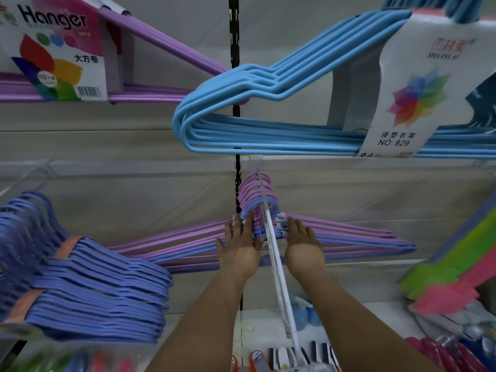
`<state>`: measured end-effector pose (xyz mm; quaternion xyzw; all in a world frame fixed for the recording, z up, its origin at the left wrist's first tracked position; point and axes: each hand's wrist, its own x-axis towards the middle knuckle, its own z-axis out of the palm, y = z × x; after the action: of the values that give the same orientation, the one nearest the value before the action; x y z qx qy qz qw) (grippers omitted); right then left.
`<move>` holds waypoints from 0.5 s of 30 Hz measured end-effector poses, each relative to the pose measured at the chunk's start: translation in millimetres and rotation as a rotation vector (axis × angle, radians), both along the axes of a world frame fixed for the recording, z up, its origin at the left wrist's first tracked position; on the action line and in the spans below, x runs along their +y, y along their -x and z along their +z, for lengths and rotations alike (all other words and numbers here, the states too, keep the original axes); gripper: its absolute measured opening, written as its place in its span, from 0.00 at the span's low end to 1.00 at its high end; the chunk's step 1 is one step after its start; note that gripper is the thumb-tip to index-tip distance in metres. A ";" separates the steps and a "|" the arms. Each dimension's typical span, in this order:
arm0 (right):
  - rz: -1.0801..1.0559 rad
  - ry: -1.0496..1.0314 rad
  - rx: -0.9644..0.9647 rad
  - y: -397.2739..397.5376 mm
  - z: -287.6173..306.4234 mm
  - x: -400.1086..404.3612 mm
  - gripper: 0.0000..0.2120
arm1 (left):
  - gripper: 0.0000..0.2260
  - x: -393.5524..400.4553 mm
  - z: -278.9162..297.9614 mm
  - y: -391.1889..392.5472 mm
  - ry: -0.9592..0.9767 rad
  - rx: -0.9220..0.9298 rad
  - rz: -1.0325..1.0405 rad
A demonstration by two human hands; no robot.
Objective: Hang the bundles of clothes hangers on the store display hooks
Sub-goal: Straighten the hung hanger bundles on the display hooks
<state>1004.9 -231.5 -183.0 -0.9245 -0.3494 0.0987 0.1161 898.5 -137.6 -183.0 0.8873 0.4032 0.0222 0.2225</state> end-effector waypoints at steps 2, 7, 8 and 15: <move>0.020 -0.019 -0.017 6.4 -1.2 -3.3 0.33 | 0.28 -5.8 2.5 4.9 0.004 -0.019 0.004; 0.058 -0.037 -0.075 34.3 16.0 -26.0 0.27 | 0.27 -24.1 20.1 32.5 0.014 -0.098 0.074; 0.072 -0.032 -0.085 43.0 20.9 -33.3 0.26 | 0.27 -29.1 25.2 41.8 0.019 -0.125 0.101; 0.148 0.050 -0.028 103.7 41.0 -74.7 0.28 | 0.26 -62.6 43.9 122.6 0.095 -0.226 0.206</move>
<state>901.2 -306.1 -142.1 -0.9000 -0.4159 0.1029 0.0805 775.9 -200.2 -139.1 0.8216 0.4652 0.1257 0.3047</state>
